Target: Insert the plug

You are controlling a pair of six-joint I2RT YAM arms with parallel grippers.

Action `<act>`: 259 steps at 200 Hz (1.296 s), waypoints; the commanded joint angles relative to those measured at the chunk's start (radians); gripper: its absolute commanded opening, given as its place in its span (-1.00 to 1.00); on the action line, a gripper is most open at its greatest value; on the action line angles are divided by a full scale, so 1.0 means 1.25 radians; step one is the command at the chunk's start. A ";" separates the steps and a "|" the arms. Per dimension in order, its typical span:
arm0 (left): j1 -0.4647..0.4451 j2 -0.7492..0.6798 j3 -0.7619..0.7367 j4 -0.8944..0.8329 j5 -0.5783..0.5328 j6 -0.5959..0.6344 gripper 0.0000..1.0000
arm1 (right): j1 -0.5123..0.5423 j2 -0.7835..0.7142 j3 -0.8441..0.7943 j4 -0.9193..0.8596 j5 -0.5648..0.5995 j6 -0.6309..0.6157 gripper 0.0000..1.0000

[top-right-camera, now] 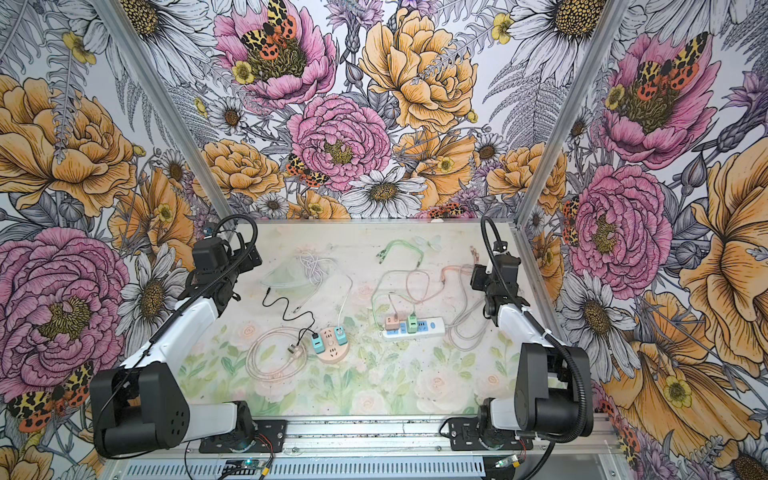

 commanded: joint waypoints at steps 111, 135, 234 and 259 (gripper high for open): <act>-0.140 -0.012 -0.280 0.414 -0.174 0.152 0.97 | -0.002 0.000 -0.124 0.333 -0.063 -0.032 0.59; -0.116 -0.022 -0.320 0.423 -0.155 0.115 0.97 | -0.002 0.001 -0.119 0.323 -0.085 -0.036 0.71; -0.076 0.000 -0.397 0.561 -0.106 0.072 0.97 | 0.002 -0.025 -0.208 0.371 -0.075 -0.023 0.81; -0.069 0.021 -0.395 0.584 -0.085 0.060 0.98 | 0.004 -0.002 -0.222 0.411 -0.073 -0.027 0.81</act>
